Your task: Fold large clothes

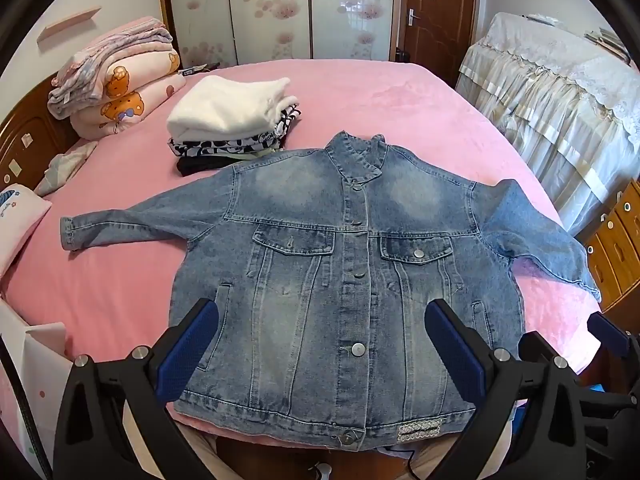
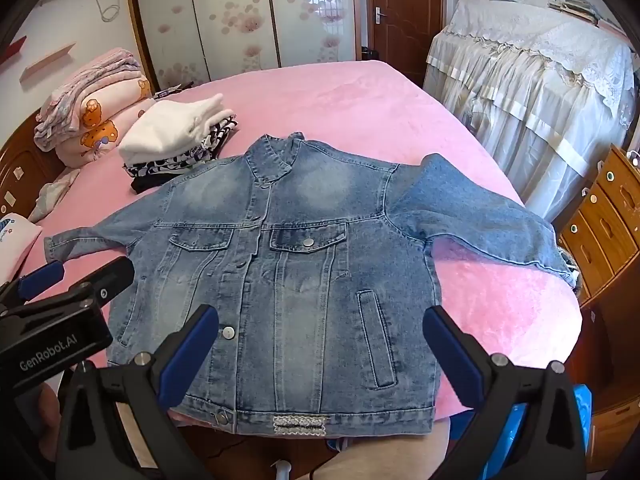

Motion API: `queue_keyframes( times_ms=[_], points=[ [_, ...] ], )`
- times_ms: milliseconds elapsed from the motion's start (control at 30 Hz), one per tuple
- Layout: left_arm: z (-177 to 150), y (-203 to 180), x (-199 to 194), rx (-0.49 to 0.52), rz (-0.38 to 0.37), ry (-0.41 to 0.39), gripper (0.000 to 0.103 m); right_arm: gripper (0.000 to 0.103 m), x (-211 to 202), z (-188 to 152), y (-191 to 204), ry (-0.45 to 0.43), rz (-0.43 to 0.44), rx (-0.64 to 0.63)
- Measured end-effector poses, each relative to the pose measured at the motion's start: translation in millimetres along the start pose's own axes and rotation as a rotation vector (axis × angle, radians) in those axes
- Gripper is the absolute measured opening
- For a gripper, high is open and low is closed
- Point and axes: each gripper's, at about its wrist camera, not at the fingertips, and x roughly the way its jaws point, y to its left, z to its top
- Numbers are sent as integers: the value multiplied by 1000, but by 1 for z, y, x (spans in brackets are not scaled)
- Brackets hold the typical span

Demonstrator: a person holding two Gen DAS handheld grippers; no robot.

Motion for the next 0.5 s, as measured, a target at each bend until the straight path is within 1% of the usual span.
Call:
queue_keyframes(
  times_ms=[133, 167, 300, 500],
  points=[
    [-3, 0, -5, 1, 4, -9, 102, 102, 3, 1, 0, 15, -10, -7],
    [2, -1, 4, -2, 2, 24, 102, 102, 4, 2, 1, 15, -10, -7],
    [2, -3, 4, 4, 14, 19, 102, 102, 10, 3, -2, 17, -11, -9],
    [3, -2, 11, 5, 15, 19, 102, 102, 6, 3, 0, 21, -14, -9]
  ],
)
